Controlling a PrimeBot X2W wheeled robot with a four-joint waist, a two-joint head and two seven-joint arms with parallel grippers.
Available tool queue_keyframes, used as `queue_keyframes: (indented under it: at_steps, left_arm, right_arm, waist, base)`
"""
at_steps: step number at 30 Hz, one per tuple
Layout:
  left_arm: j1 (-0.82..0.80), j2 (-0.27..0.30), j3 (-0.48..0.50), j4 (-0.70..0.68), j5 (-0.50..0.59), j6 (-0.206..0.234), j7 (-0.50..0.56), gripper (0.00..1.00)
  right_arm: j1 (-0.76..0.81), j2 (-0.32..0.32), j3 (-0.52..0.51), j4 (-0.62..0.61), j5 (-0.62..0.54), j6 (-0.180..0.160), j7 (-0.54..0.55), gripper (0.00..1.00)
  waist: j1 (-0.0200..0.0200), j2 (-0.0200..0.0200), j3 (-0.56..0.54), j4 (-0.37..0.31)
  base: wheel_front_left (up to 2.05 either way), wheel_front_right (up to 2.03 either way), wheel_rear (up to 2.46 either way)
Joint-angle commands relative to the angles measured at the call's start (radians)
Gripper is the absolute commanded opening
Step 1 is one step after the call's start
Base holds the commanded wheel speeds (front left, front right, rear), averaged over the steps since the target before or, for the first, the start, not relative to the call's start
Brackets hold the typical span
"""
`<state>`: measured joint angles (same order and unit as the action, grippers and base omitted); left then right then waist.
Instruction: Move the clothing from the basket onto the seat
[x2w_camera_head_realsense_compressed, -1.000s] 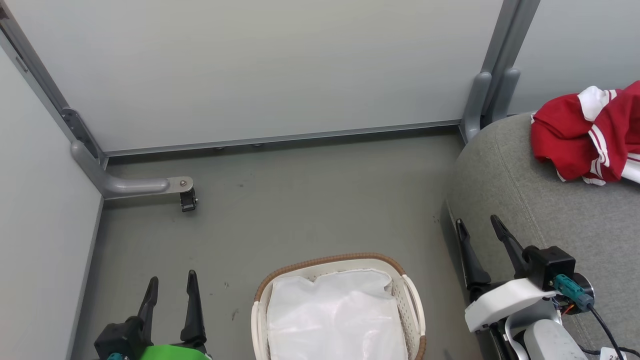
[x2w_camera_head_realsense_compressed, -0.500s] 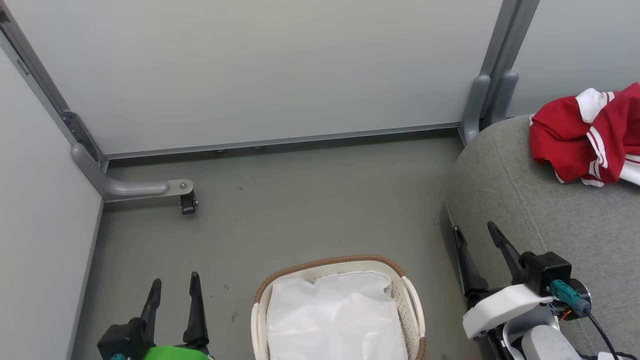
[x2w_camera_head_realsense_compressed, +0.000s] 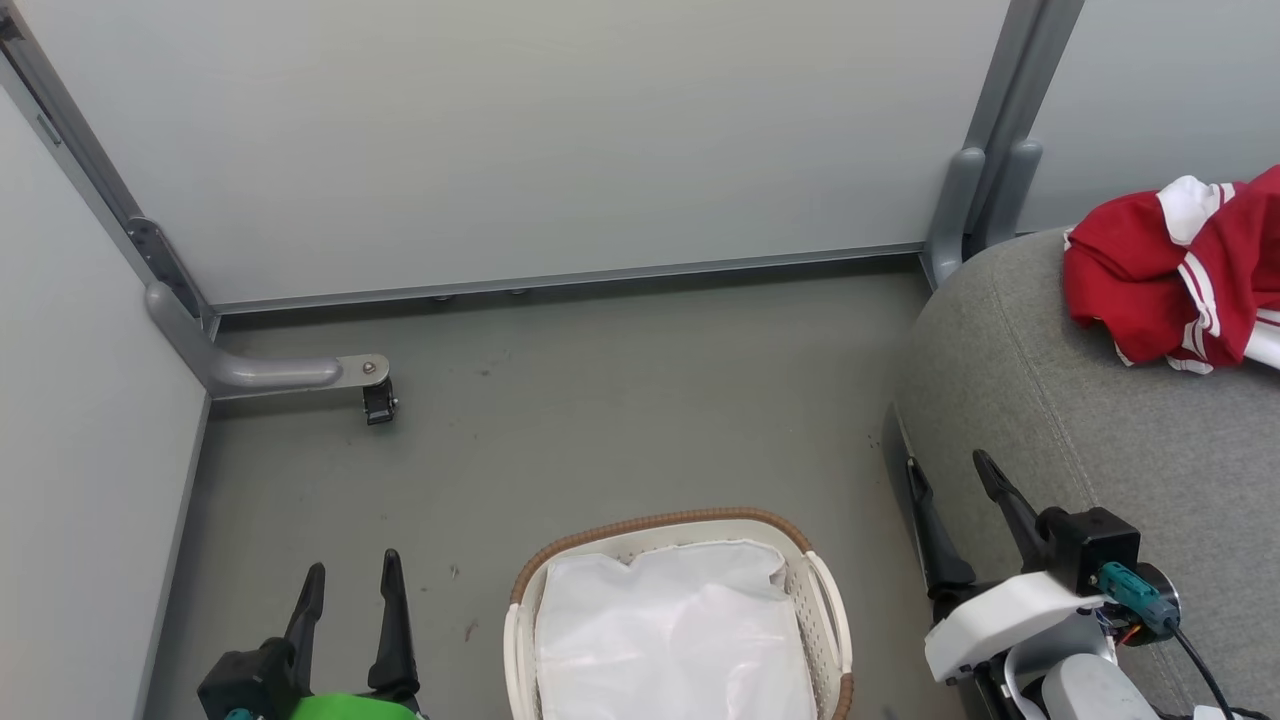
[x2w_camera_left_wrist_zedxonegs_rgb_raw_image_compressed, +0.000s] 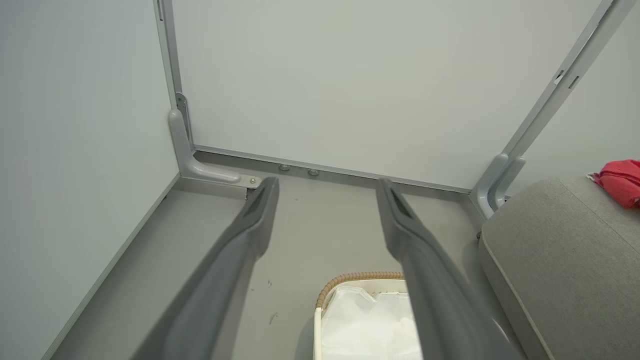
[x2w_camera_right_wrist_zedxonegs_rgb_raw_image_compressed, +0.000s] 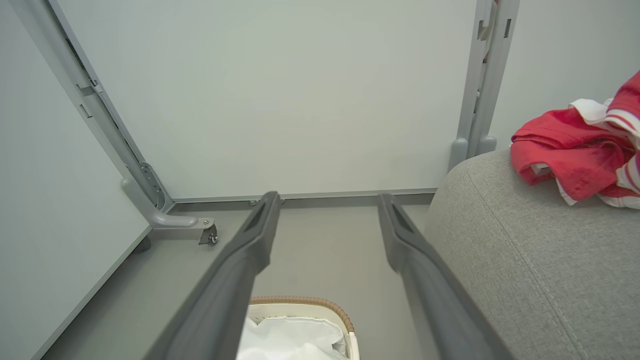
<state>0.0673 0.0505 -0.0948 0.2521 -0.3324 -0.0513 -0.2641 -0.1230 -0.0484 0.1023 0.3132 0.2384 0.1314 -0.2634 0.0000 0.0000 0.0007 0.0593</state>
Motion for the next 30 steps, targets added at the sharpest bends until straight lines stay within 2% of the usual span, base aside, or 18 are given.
queue_keyframes:
  at_steps: [1, 5, 6, 9, 30]
  left_arm:
    - [-0.008, 0.0, 0.002, 0.0, 0.001, 0.007, 0.0, 1.0]
    - [-0.009, 0.0, 0.0, 0.005, -0.002, 0.005, 0.0, 1.0]
    - [0.0, 0.0, -0.002, 0.008, 0.0, 0.0, 0.0, 0.0]
    - [0.005, -0.001, -0.004, 0.034, -0.002, 0.0, 0.001, 0.0]
    - [-0.047, 0.0, 0.053, 0.022, -0.339, -0.022, 0.1, 0.0]
  right_arm:
    - [0.003, -0.004, -0.004, 0.004, 0.005, -0.001, -0.002, 1.0]
    - [0.001, -0.004, -0.01, 0.006, 0.006, -0.001, -0.002, 1.0]
    - [0.001, 0.0, -0.007, 0.006, 0.0, 0.0, 0.0, 0.0]
    - [0.015, 0.004, -0.004, 0.03, 0.002, 0.0, 0.001, 0.0]
    - [0.013, 0.002, -0.061, 0.002, 0.363, 0.0, 0.1, 0.0]
  waist:
    - [0.0, 0.0, 0.001, 0.0]
    - [0.0, 0.0, 0.002, 0.0]
    - [0.0, 0.0, 0.002, 0.0]
    - [0.0, 0.0, 0.002, 0.0]
    - [0.0, 0.0, 0.002, -0.01]
  base:
    - [0.0, 0.0, 0.0]
    - [0.0, 0.0, 0.0]
    - [0.0, 0.0, 0.0]
    - [0.0, 0.0, 0.0]
    - [0.0, 0.0, 0.0]
